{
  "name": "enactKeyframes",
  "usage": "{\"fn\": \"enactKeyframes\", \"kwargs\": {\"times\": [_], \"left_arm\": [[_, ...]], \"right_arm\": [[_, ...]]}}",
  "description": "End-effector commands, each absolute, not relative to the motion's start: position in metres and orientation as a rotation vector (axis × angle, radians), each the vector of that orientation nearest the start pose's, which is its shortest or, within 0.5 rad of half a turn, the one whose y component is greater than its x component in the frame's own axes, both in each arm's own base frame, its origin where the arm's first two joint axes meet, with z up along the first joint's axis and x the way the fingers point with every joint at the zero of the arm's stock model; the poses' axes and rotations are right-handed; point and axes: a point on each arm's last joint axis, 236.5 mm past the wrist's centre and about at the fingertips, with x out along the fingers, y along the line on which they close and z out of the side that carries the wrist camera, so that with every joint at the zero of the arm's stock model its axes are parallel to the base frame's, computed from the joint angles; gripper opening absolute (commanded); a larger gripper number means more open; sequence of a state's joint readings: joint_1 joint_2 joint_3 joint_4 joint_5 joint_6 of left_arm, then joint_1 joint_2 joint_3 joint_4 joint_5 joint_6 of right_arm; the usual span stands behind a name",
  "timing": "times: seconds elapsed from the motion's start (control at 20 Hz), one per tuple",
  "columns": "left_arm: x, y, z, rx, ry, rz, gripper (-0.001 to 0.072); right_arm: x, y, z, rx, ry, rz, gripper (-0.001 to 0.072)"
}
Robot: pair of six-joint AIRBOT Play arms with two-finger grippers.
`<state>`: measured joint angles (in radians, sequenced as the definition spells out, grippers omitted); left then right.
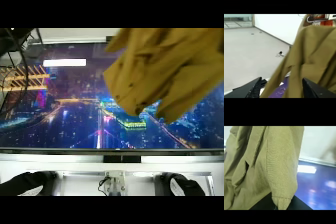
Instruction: Fold the shirts.
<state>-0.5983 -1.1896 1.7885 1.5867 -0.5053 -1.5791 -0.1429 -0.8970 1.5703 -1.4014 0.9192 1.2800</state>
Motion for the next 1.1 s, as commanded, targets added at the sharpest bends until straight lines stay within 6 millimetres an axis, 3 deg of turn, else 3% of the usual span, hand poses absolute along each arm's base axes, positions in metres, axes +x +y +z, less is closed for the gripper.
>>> {"fn": "enactKeyframes", "kwargs": {"times": [0.0, 0.2, 0.35, 0.55, 0.8, 1.05], "left_arm": [[0.396, -0.259, 0.458, -0.006, -0.100, -0.569, 0.0618], [0.396, -0.259, 0.458, -0.006, -0.100, -0.568, 0.0618], [0.396, -0.259, 0.458, -0.006, -0.099, -0.568, 0.0618], [0.398, -0.258, 0.450, 0.005, -0.066, -0.565, 0.0618], [0.402, -0.253, 0.425, 0.037, 0.035, -0.549, 0.0617], [0.404, -0.248, 0.425, 0.040, 0.034, -0.538, 0.0618]], "right_arm": [[0.325, -0.132, 0.405, -0.145, 0.224, -0.386, 0.0049], [0.281, -0.204, 0.413, -0.154, 0.223, -0.635, 0.0049], [0.260, -0.248, 0.430, -0.091, 0.127, -0.784, 0.0049], [0.238, -0.315, 0.435, 0.052, 0.053, -0.965, 0.0049], [0.222, -0.362, 0.464, 0.118, -0.034, -1.069, 0.0049], [0.223, -0.388, 0.436, 0.182, 0.048, -1.105, 0.0049]]}}
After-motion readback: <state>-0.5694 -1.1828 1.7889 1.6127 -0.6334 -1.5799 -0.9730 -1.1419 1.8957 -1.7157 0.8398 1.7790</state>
